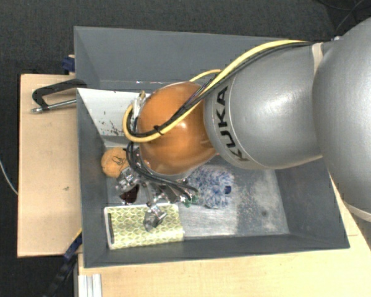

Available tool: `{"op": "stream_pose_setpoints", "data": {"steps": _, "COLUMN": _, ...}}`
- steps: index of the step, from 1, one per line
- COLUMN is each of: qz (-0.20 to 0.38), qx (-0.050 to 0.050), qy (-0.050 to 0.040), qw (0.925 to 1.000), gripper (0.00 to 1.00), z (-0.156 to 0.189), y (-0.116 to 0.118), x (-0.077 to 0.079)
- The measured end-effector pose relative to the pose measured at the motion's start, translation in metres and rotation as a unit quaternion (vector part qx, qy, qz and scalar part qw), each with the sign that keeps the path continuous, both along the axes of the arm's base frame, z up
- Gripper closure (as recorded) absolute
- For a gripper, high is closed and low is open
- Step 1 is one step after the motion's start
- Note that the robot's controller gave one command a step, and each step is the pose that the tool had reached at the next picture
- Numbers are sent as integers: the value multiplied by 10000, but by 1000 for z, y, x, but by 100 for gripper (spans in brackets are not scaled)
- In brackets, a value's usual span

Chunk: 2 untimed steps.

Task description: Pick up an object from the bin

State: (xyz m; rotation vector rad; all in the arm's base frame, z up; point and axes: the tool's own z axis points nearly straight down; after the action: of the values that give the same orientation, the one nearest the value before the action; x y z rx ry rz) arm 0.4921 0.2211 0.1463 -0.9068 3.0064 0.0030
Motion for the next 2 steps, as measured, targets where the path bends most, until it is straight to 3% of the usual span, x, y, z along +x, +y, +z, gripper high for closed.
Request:
{"op": "stream_pose_setpoints", "data": {"steps": 1, "qz": -382, "qx": 7, "qy": -20, "qw": 9993, "gripper": 0, "z": -38, "y": -2, "x": 9}}
{"op": "stream_pose_setpoints", "data": {"steps": 2, "qz": 1374, "qx": 38, "qy": -83, "qw": 9905, "gripper": 0, "z": -63, "y": -2, "x": 6}}
